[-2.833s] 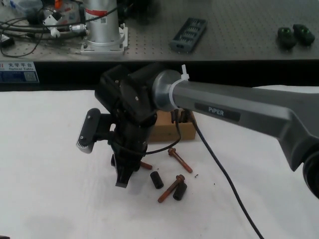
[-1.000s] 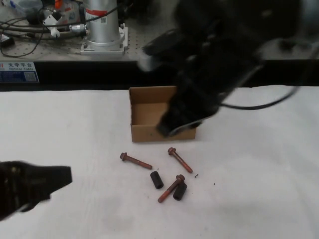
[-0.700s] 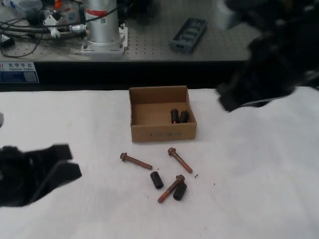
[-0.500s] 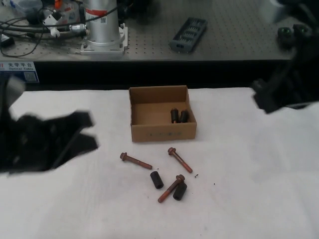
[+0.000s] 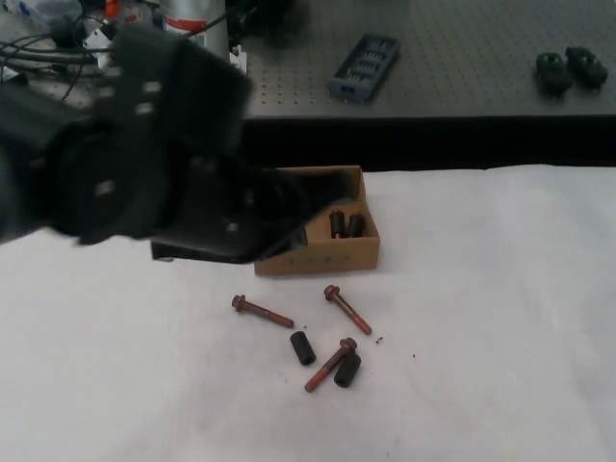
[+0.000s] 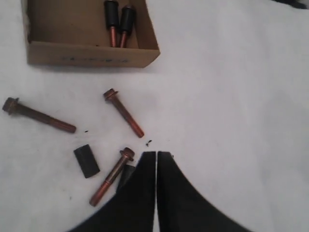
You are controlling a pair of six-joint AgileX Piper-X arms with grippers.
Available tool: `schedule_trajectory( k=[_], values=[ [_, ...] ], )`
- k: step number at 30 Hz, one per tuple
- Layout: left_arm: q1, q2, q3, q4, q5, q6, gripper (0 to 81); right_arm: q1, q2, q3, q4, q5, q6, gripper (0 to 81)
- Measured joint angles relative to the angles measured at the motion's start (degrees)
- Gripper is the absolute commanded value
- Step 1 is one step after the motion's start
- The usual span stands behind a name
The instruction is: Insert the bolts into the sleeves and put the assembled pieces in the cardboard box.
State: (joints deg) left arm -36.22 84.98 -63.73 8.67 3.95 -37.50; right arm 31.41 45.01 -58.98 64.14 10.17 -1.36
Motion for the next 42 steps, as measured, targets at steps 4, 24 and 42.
schedule_trajectory(
  k=[4, 24, 42],
  values=[
    [-2.70, 7.58, -7.09, 3.61, -4.27, -0.37, 0.6, 0.00, -5.66, 2.40, 2.38, 3.55, 1.89, 3.9],
    [-0.91, 16.03, -9.42, 1.88, -6.72, -15.94, 37.6, 0.00, -19.65, 6.99, 8.50, 7.13, 6.69, 3.9],
    [-0.94, 32.73, -30.53, 11.65, -5.87, -19.58, 29.3, 0.00, -19.65, 6.99, 8.56, 7.13, 6.80, 3.9]
  ],
)
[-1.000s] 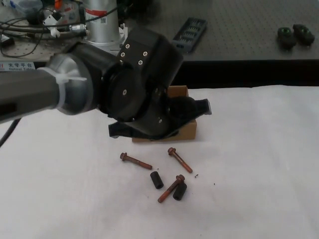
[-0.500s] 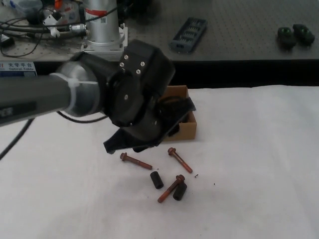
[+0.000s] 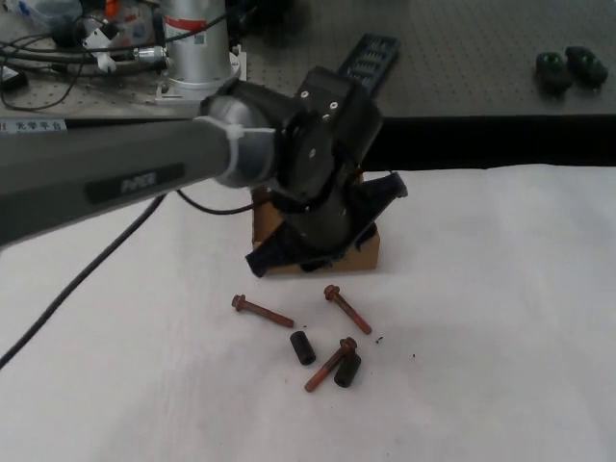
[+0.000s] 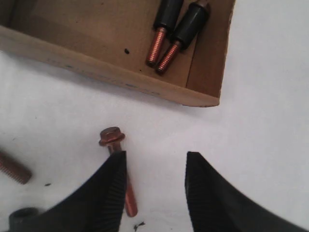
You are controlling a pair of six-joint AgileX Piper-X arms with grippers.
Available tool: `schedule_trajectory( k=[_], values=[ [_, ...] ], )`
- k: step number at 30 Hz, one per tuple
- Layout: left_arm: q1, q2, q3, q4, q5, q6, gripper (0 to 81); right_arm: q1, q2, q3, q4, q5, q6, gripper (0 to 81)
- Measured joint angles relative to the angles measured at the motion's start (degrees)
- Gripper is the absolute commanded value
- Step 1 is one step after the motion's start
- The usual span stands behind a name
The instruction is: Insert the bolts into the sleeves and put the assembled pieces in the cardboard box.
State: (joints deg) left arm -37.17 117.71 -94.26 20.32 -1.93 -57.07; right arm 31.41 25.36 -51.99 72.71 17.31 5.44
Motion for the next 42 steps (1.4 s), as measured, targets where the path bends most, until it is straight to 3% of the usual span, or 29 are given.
schedule_trajectory(
  k=[34, 36, 41, 42],
  values=[
    [-0.76, 9.48, -4.60, 5.29, 2.94, -6.28, 28.8, 0.00, 0.00, 0.00, 0.26, 0.00, 0.00, 3.9],
    [-0.76, 9.48, -4.60, 5.29, 2.99, -6.34, 23.9, 0.00, 0.00, 0.00, 0.31, 0.00, 0.00, 3.9],
    [-0.76, 9.62, -4.60, 5.79, 2.99, -6.48, 1.3, 0.00, 0.00, 0.00, 0.31, 0.00, 0.00, 3.9],
    [-0.76, 9.62, -4.60, 5.87, 2.99, -6.48, 0.8, 0.00, 0.00, 0.00, 0.31, 0.00, 0.00, 3.9]
  ],
)
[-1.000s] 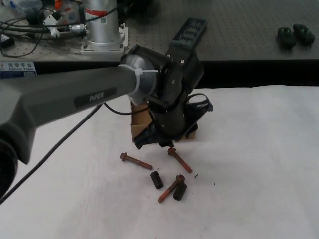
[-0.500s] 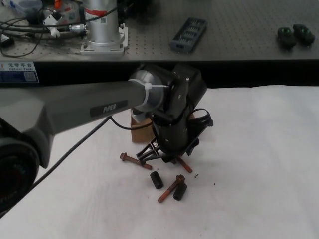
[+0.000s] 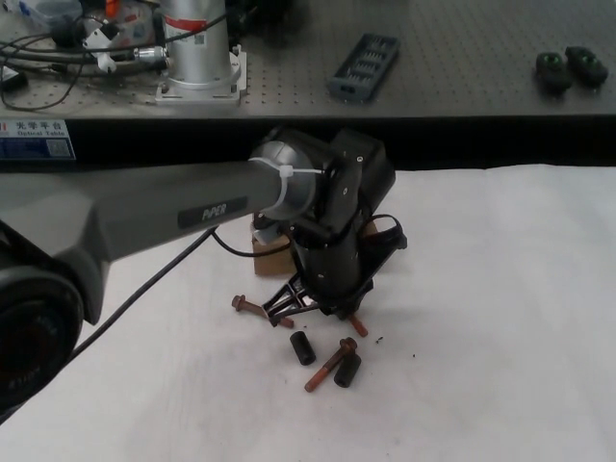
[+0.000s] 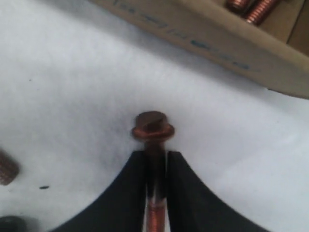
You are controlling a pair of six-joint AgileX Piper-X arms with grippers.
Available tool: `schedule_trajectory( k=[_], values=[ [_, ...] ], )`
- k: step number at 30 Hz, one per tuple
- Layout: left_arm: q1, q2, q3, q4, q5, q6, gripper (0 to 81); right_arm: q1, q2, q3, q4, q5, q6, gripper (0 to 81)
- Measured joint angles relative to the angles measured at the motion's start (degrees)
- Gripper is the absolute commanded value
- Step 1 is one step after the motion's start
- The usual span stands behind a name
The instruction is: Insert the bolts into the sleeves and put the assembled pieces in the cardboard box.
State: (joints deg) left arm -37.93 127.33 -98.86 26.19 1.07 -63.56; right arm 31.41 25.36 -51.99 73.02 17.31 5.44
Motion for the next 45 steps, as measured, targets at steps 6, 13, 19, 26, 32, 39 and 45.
schedule_trajectory(
  k=[6, 13, 19, 26, 32, 39, 45],
  values=[
    [0.00, 0.21, 0.00, 0.05, 0.16, -1.80, 0.6, 0.00, 0.00, 0.00, 0.00, 0.00, 0.00, 3.9],
    [0.15, 0.21, -0.06, -0.34, 2.14, -3.02, 0.6, 0.00, 0.00, 0.00, 0.00, 0.00, 0.00, 3.9],
    [0.13, -1.79, -0.06, -3.69, 5.01, 2.10, 0.6, 0.00, -0.18, 0.00, -0.86, -0.24, 0.00, 3.9],
    [0.13, -11.46, 0.08, -5.11, 4.72, 24.54, 0.6, 0.00, -2.19, 2.75, -8.88, -6.81, 0.00, 3.9],
    [0.13, -20.55, 0.47, -5.45, 8.85, 43.37, 0.6, 0.00, -5.11, 12.72, -19.94, -19.41, 0.00, 3.9],
    [0.13, -30.72, 6.06, -8.99, 14.73, 50.85, 0.6, 0.00, -5.34, 23.93, -37.31, -32.82, 0.00, 3.9],
    [0.13, -44.67, 28.84, -22.92, 19.02, 52.02, 0.6, 0.00, -3.63, 34.58, -58.59, -42.22, 0.00, 3.9]
  ],
)
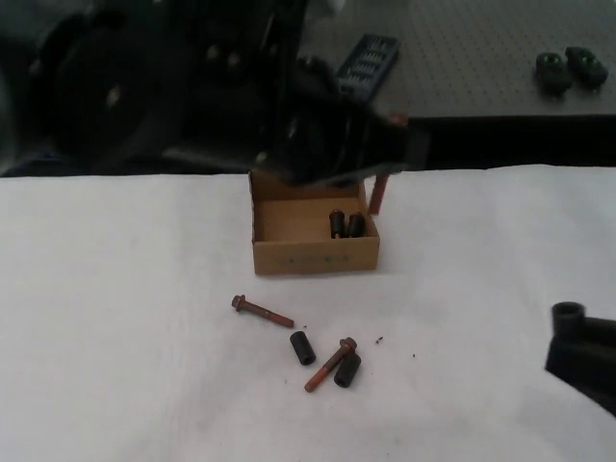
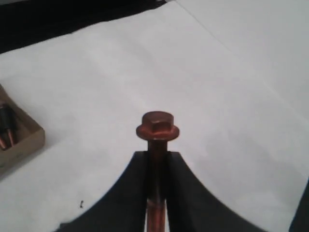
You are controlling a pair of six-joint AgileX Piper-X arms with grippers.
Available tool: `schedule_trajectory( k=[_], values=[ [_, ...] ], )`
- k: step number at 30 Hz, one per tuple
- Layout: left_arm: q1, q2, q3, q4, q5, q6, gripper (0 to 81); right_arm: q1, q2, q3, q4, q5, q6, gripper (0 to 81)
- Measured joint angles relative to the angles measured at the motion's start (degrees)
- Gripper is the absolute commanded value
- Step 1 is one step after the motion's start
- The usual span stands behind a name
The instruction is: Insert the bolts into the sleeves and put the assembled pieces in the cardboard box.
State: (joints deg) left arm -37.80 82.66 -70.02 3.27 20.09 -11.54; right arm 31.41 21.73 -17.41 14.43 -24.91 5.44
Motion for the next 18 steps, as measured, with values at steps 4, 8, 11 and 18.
schedule_trajectory(
  k=[4, 8, 11, 18],
  values=[
    [0.00, -5.25, 7.67, -4.33, 3.54, 0.00, 0.6, 0.00, 5.59, 3.46, -9.62, -4.82, 0.00, 3.9],
    [0.00, -10.69, 15.34, -9.85, 7.62, 0.00, 0.6, 0.00, 12.63, 4.11, -19.14, -9.52, 0.00, 3.9],
    [0.00, -13.42, 19.41, -14.51, 9.99, 0.00, 0.6, 0.97, 20.97, 4.11, -28.51, -12.46, 0.44, 3.9],
    [0.00, -18.16, 23.88, -20.31, 14.88, 5.13, 0.6, 4.87, 35.84, 4.11, -47.82, -14.85, 6.28, 3.9]
  ],
)
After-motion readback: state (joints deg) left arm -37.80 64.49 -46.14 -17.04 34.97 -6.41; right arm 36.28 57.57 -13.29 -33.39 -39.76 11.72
